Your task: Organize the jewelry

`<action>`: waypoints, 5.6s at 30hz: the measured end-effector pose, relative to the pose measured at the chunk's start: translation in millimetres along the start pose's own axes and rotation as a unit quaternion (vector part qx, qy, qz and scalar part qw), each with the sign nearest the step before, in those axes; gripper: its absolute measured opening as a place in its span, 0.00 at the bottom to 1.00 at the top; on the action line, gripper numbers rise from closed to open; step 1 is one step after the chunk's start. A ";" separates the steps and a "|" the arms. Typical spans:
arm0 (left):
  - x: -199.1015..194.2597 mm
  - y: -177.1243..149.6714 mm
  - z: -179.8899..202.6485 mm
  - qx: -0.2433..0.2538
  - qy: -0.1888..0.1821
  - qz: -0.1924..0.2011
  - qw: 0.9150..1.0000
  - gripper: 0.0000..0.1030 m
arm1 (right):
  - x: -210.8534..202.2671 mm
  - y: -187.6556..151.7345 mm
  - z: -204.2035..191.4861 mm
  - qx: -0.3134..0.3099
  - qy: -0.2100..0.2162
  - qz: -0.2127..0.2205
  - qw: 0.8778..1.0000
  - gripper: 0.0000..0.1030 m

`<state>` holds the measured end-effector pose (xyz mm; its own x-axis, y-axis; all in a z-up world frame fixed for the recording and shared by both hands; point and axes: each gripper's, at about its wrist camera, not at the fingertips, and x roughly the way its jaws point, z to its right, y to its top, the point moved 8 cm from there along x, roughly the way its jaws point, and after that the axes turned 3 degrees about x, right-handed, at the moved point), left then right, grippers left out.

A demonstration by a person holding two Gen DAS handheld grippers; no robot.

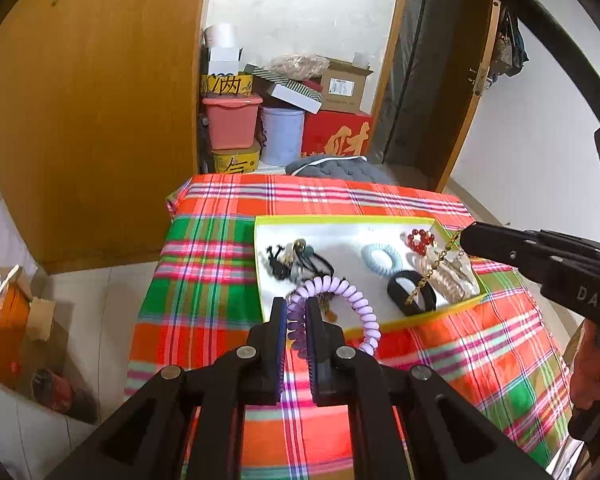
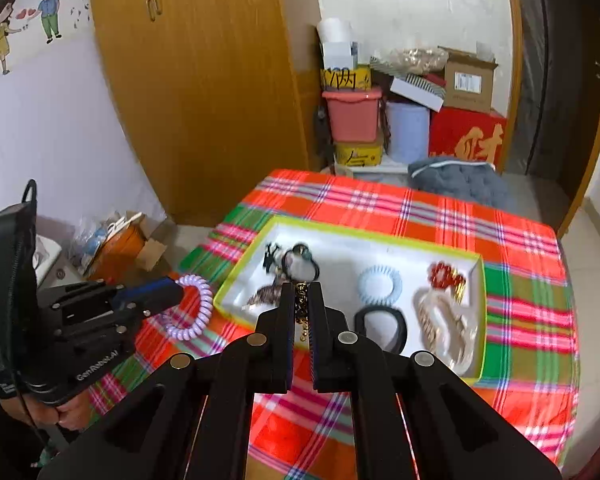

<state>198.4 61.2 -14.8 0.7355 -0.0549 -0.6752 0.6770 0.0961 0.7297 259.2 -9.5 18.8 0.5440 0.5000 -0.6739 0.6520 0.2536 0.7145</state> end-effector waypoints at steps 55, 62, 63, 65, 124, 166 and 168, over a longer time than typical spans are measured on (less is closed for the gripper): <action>88.1 -11.0 0.4 0.001 -0.029 -0.071 0.997 0.09 | 84.0 -50.3 38.5 0.051 0.005 -0.104 0.993 0.20; 67.9 -10.1 2.7 -0.002 -0.027 -0.060 0.998 0.22 | 64.7 -49.3 37.0 0.053 0.002 -0.091 0.994 0.21; 63.2 -10.5 2.9 -0.003 -0.026 -0.058 0.998 0.22 | 62.5 -49.1 37.1 0.054 0.001 -0.089 0.995 0.21; 54.4 -11.6 3.5 -0.007 -0.023 -0.055 0.998 0.22 | 55.0 -50.7 36.5 0.054 -0.001 -0.085 0.995 0.21; -37.6 -95.5 43.2 -0.018 0.009 -0.080 0.997 0.29 | -49.0 -130.9 30.5 0.064 -0.066 -0.079 0.993 0.31; -35.1 -101.5 45.9 -0.012 0.024 -0.085 0.996 0.45 | -48.8 -133.0 32.7 0.066 -0.069 -0.082 0.992 0.31; -34.1 -102.3 46.8 -0.010 0.024 -0.087 0.996 0.45 | -48.7 -133.1 33.1 0.065 -0.070 -0.083 0.992 0.31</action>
<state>105.2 6.8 -61.3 0.6048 -0.0254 -0.7960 0.7931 0.1097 0.5991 163.4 -95.1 -49.8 0.4865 0.3378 -0.8058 0.7963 0.2082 0.5680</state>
